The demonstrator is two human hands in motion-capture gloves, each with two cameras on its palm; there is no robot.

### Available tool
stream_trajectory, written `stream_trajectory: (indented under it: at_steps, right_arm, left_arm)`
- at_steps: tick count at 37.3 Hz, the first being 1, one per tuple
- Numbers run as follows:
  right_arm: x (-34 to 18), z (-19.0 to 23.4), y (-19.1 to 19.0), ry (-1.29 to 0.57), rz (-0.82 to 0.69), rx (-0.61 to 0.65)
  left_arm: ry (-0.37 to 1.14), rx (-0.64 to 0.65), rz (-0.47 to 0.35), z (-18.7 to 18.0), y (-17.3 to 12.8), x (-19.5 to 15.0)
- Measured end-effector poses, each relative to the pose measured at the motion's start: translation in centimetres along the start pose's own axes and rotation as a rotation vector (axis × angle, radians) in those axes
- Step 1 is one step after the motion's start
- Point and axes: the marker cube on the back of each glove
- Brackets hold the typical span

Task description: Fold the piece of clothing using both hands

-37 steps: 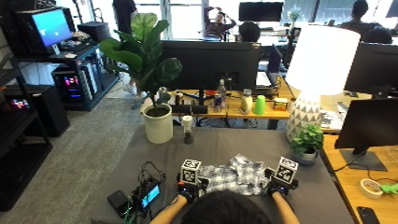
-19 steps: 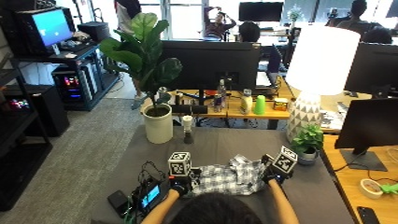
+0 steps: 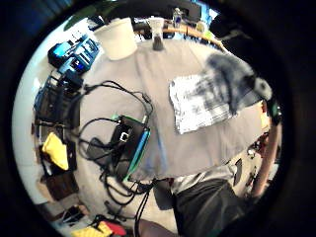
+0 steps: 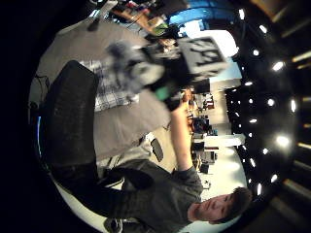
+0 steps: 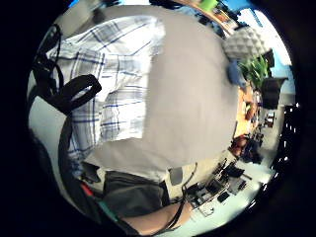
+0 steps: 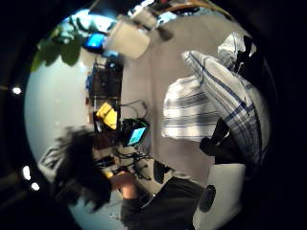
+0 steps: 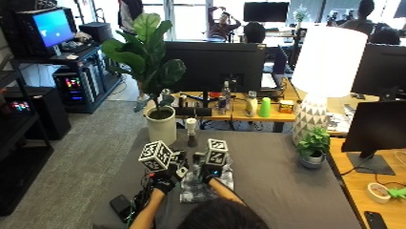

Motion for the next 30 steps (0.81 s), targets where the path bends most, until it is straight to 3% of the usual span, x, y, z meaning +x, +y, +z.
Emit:
stream_trajectory:
  at_steps: [3,7,11,17,20,23,30]
  right_arm:
    - [-4.7,4.6,0.9,-0.010,-0.043,-0.119]
    - [-9.2,7.9,5.4,-0.038,-0.052,-0.294]
    - [-10.1,8.5,6.0,-0.064,-0.080,-0.201]
    - [-8.5,4.2,5.2,-0.240,-0.140,-0.140]
    - [-5.9,3.0,2.7,-0.257,-0.122,-0.106]
    - [-1.9,1.0,-0.4,-0.236,-0.097,-0.058]
    - [6.4,-7.7,-0.8,-0.084,0.037,0.036]
  left_arm:
    - [0.009,0.038,-0.008,-1.4,0.7,0.0]
    - [0.015,0.038,-0.013,-2.1,1.6,-0.4]
    - [0.010,0.012,-0.023,-2.0,2.1,-1.2]
    - [0.015,0.004,-0.044,-2.1,2.6,-1.3]
    - [0.005,-0.004,-0.056,-1.9,2.4,-1.4]
    - [-0.025,-0.015,-0.077,-1.5,1.9,-1.5]
    - [-0.123,-0.046,-0.122,-1.7,0.4,-1.2]
